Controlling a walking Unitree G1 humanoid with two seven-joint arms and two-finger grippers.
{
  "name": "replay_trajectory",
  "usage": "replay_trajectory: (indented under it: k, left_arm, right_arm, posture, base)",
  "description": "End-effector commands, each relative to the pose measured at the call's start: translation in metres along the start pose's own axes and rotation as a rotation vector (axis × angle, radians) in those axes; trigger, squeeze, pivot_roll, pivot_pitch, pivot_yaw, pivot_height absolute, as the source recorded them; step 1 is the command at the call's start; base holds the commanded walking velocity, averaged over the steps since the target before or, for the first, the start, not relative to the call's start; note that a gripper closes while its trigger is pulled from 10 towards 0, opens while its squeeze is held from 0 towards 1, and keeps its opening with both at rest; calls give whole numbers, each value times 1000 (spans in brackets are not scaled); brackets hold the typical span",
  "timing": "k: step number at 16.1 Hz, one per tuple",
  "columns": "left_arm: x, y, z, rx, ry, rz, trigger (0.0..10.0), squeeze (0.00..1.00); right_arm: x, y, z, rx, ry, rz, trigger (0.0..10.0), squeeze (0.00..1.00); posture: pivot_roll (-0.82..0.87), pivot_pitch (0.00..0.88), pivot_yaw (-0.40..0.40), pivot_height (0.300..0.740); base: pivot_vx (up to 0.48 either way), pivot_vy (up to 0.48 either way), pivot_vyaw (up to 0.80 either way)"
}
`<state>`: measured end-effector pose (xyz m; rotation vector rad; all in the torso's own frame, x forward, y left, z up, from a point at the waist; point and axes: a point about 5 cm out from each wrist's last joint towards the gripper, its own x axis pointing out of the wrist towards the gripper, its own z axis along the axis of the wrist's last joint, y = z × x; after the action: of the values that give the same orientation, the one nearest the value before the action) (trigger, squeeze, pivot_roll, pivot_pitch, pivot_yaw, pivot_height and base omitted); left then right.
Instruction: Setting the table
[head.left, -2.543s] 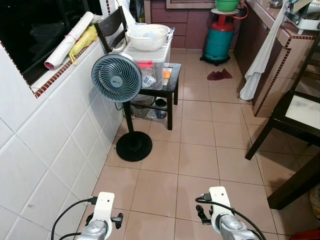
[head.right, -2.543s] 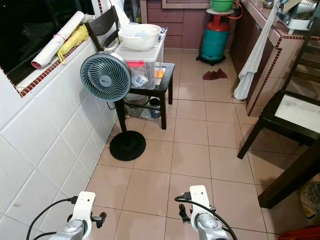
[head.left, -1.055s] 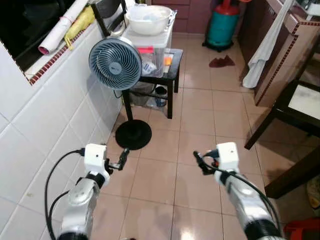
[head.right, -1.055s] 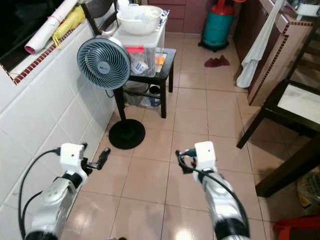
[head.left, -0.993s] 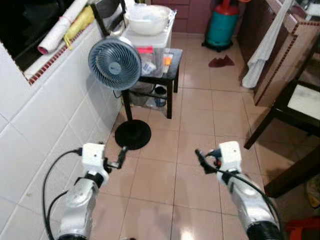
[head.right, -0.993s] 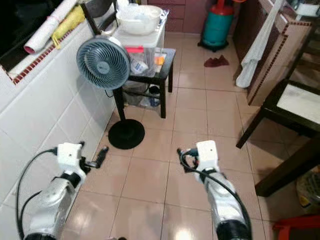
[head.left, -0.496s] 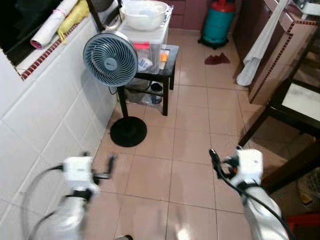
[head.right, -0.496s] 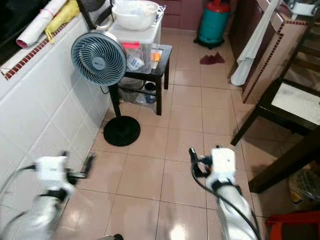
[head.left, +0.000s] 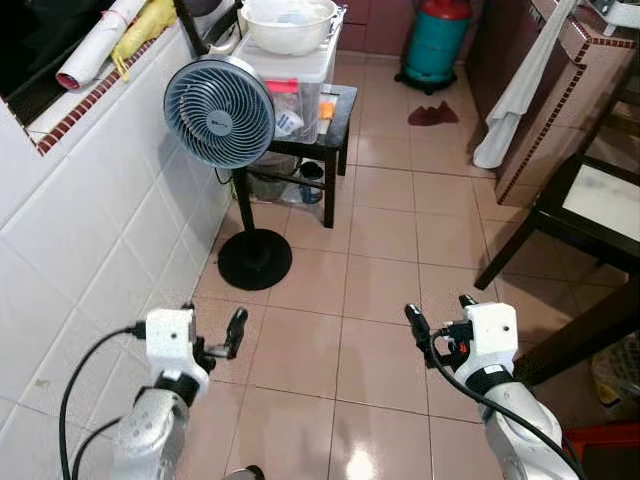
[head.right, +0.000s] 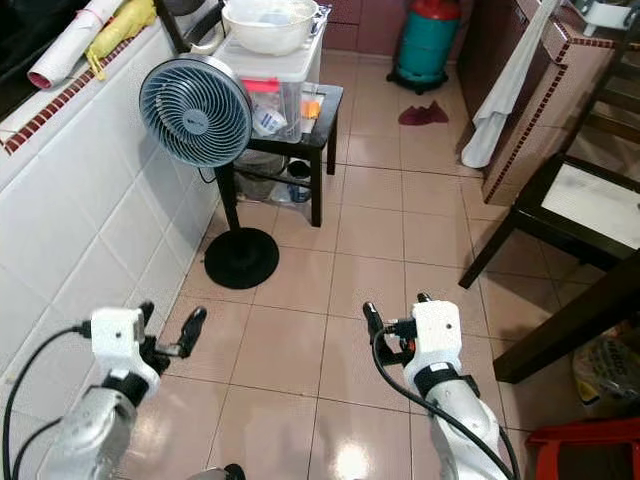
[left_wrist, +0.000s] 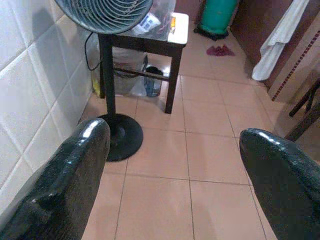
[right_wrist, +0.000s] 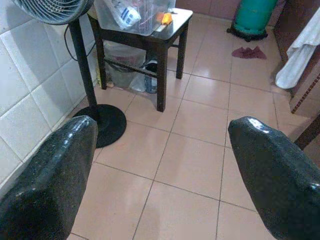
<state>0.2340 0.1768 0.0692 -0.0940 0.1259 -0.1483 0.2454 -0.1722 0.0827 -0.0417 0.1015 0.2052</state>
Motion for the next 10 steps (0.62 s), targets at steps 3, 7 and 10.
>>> replay_trajectory:
  k: [3,7,10]
  left_arm:
    - [-11,-4,-10,-36,62,-10,10000,0]
    - [-4,0,0,-12,13,14,10000,0]
    - [-2,3,6,-19,-1,-1,10000,0]
  right_arm:
    - [-5,-1,0,4,31,-11,10000,0]
    - [-1,4,5,-6,29,2,10000,0]
    - [0,5,7,-8,21,-1,10000,0]
  posture:
    - [-86,142,-3,740]
    - [-84,136,-2,740]
    - [-82,132,4,740]
  base:
    - [0,0,-800]
    - [0,0,-800]
    - [0,0,-800]
